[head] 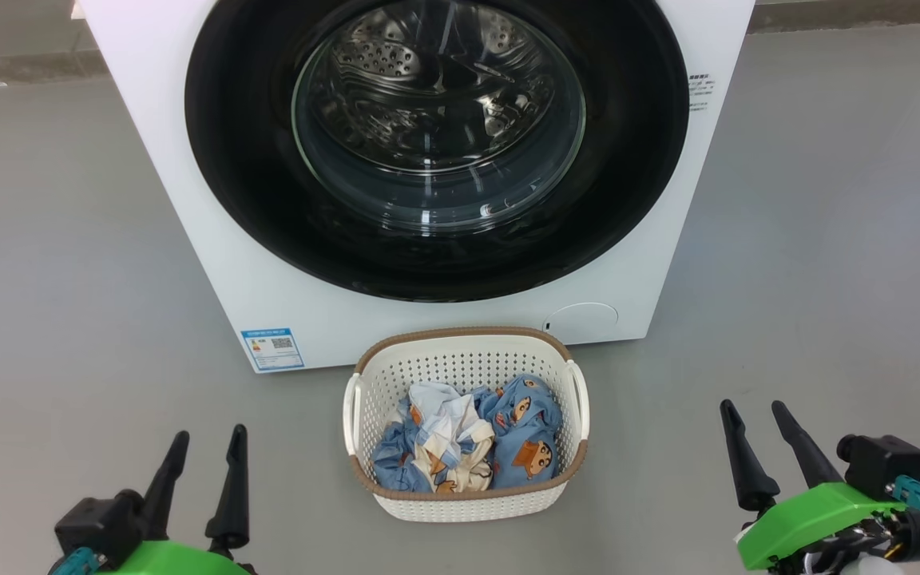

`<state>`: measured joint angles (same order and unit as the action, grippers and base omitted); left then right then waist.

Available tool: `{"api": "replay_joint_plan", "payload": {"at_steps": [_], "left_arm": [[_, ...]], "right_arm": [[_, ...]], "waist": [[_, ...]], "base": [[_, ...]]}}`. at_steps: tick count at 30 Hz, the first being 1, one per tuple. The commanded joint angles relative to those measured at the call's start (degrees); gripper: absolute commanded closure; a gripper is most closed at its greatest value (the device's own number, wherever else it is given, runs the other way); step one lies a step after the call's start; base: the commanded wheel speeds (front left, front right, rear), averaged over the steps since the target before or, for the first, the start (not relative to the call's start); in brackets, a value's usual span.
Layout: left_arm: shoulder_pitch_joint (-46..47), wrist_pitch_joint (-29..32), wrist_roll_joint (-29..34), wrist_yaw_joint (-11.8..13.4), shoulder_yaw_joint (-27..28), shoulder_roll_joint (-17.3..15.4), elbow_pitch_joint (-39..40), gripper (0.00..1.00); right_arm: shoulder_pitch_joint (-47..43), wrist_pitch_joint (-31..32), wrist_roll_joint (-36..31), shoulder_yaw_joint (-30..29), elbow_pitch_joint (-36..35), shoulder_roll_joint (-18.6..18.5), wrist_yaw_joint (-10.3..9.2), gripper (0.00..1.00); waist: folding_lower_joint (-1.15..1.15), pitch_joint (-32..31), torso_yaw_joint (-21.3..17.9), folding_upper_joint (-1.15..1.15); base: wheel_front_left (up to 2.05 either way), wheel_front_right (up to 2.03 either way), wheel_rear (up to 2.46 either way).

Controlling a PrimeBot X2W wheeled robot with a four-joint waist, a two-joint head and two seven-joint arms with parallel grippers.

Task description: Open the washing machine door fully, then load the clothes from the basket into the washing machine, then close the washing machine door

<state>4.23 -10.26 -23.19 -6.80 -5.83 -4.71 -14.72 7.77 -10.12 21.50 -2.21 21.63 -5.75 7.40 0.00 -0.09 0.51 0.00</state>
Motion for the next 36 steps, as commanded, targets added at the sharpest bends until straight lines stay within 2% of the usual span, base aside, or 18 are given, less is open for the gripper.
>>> {"api": "replay_joint_plan", "payload": {"at_steps": [1, 24, 36], "left_arm": [[3.24, -0.96, 2.18, -0.17, 1.07, -1.26, 0.75, 0.00], [4.40, -4.65, 15.06, -0.33, 1.15, -1.02, -1.15, 0.00], [4.50, -4.74, 15.61, -0.42, 1.65, -0.72, -1.61, 0.00]], "right_arm": [[2.96, -0.96, -2.58, 1.49, -1.05, -0.75, 0.07, 0.00], [4.12, -4.64, -16.48, 1.44, -0.21, -0.70, 0.09, 0.00], [4.01, -4.74, -16.16, 1.03, -0.28, -0.48, 0.09, 0.00]], "waist": [[0.00, -0.01, 0.01, 0.00], [0.00, -0.02, 0.04, 0.00], [0.00, 0.08, 0.02, 0.00]], "base": [[0.00, 0.00, 0.00], [0.00, 0.00, 0.00], [0.00, 0.00, 0.00]]}}
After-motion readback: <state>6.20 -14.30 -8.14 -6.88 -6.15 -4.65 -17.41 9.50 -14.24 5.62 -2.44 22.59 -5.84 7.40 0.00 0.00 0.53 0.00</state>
